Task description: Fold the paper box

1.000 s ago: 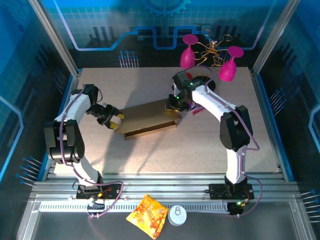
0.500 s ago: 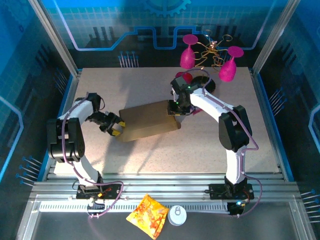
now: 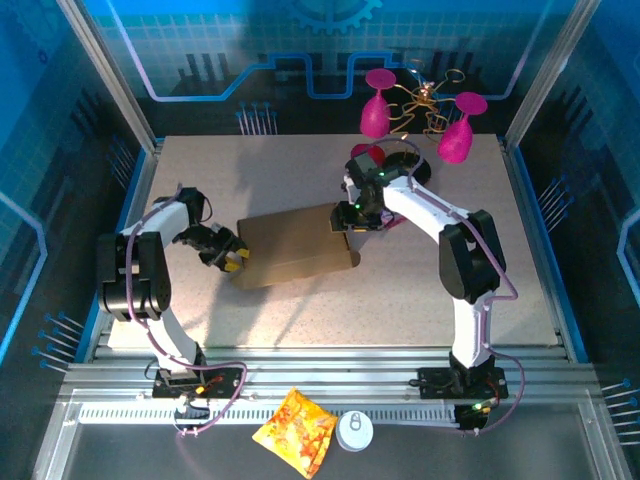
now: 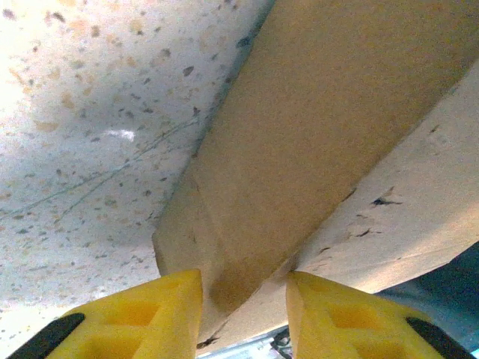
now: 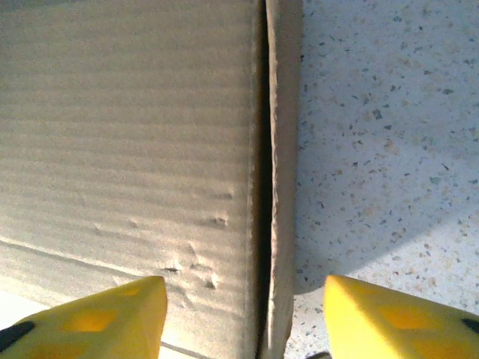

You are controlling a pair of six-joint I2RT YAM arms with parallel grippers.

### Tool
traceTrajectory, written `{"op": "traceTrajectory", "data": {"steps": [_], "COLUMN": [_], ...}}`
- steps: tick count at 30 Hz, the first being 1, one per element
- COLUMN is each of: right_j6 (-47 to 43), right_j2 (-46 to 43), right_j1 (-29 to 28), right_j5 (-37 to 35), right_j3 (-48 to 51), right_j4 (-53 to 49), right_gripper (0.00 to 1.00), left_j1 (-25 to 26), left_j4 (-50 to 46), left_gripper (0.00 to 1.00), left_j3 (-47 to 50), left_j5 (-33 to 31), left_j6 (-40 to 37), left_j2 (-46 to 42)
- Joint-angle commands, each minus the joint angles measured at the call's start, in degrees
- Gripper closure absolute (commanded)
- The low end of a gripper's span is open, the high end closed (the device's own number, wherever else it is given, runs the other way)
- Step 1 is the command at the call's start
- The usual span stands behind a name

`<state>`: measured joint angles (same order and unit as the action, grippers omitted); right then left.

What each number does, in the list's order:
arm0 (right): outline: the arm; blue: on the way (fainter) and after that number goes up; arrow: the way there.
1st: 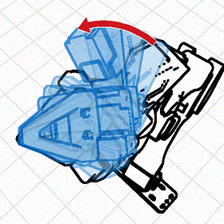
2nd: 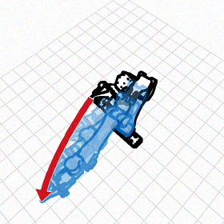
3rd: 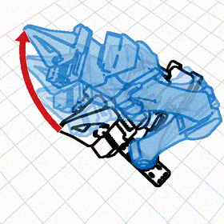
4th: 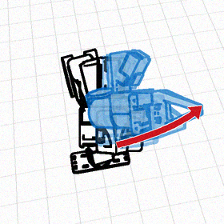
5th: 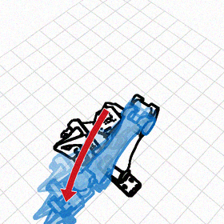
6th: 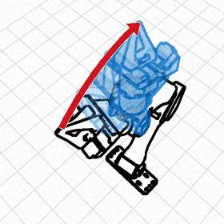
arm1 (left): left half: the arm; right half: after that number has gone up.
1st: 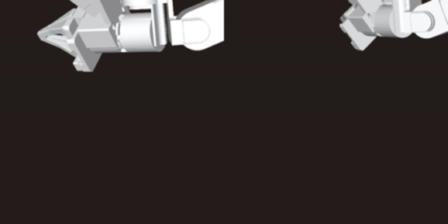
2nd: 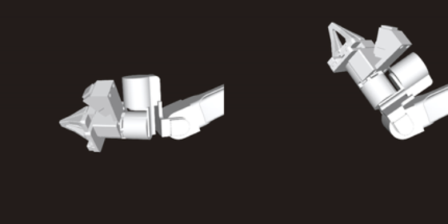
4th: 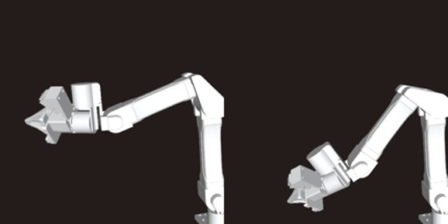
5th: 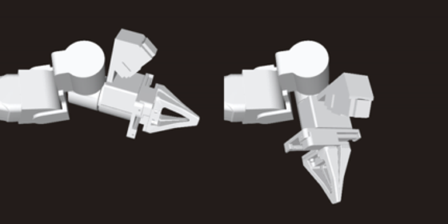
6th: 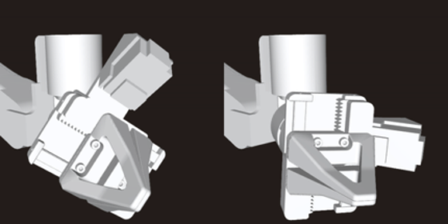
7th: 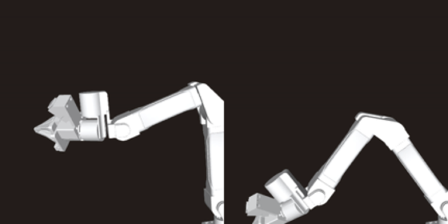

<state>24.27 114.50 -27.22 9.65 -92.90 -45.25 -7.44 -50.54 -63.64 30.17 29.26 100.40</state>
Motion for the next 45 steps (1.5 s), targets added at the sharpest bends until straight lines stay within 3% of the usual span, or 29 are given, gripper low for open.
{"op": "traceTrajectory", "data": {"steps": [1, 6, 17, 28, 36, 45], "right_j6": [-1.41, -0.9, -3.58, -2.49, -2.62, -12.28], "right_j2": [-4.21, -4.59, -2.11, 0.15, -6.5, -0.54], "right_j1": [3.17, 6.59, 8.61, 8.86, 9.72, 8.46], "right_j5": [7.66, 15.08, 23.48, 23.22, 21.83, 20.85], "right_j3": [3.12, 7.49, 11.32, 6.3, 10.07, 0.95], "right_j4": [3.9, 9.52, 17.8, 18.11, 21.96, 10.65], "right_gripper": [0.35, 0.31, 0.23, 0.22, 0.19, 0.16], "left_j1": [0.24, 0.15, -0.56, -0.73, -0.73, -0.73], "left_j4": [0.71, 0.29, -0.95, -0.54, -1.66, -2.4], "left_gripper": [0.7, 0.8, 0.95, 0.98, 1.0, 1.0], "left_j3": [0.97, 1.15, 2.37, 5.77, 6.71, 6.51], "left_j5": [-1.88, -2.68, -3.99, -4.04, -4.35, -4.6], "left_j6": [-2.57, -4.43, -8.36, -9.18, -12.89, -13.9], "left_j2": [1.3, 2.22, 2.29, -0.52, -1.79, -1.88]}}
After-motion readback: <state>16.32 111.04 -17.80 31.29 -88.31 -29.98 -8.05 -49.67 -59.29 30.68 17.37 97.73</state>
